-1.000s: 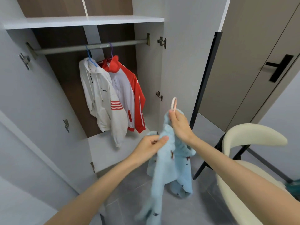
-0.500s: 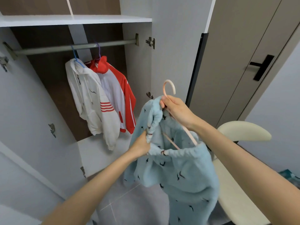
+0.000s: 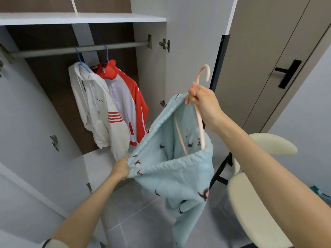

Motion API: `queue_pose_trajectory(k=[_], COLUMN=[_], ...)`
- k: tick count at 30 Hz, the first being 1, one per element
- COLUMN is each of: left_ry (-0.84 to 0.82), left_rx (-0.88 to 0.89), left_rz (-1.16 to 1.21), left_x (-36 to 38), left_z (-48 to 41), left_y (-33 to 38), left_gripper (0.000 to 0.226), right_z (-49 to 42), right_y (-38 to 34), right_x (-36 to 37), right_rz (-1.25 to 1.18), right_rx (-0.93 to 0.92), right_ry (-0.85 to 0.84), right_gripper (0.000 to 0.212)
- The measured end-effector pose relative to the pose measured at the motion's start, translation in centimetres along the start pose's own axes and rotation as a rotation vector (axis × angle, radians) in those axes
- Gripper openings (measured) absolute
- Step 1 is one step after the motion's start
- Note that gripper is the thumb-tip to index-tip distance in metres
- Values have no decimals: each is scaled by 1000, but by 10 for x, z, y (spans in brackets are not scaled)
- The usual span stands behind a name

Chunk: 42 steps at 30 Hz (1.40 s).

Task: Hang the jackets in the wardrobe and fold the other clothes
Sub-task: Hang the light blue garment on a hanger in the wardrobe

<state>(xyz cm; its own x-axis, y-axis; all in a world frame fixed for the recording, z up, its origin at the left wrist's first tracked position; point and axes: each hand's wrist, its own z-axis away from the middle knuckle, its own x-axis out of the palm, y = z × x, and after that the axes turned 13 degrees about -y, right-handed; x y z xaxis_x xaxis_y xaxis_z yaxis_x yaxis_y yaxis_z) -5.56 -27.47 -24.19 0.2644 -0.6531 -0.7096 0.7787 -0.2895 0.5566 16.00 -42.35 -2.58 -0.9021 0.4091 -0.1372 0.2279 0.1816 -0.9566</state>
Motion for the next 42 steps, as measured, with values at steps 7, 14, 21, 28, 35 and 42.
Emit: queue_pose_trajectory(k=[7,14,21,28,35,42], left_ry=[-84,-159,-335,17,337,489], left_rx=[-60,39,397,402,313,416], left_rz=[662,685,274,-408,-631,-680], left_x=[11,3,-71,-80,-90,-92], left_z=[-1,8,72,89,93,101], left_y=[23,82,128,132,123,139], left_gripper=[33,67,58,41,39,24], right_z=[-7,-7,-10,-11,-4,1], right_y=[14,27,31,22,16,16], right_x=[26,18,5,2,-21,-40], right_rz=[143,256,305,522,384,372], right_rx=[51,81,136,147,124,127], right_ry=[-121,-135,-17,129,140,116], right_gripper=[38,38,37,42,34,36])
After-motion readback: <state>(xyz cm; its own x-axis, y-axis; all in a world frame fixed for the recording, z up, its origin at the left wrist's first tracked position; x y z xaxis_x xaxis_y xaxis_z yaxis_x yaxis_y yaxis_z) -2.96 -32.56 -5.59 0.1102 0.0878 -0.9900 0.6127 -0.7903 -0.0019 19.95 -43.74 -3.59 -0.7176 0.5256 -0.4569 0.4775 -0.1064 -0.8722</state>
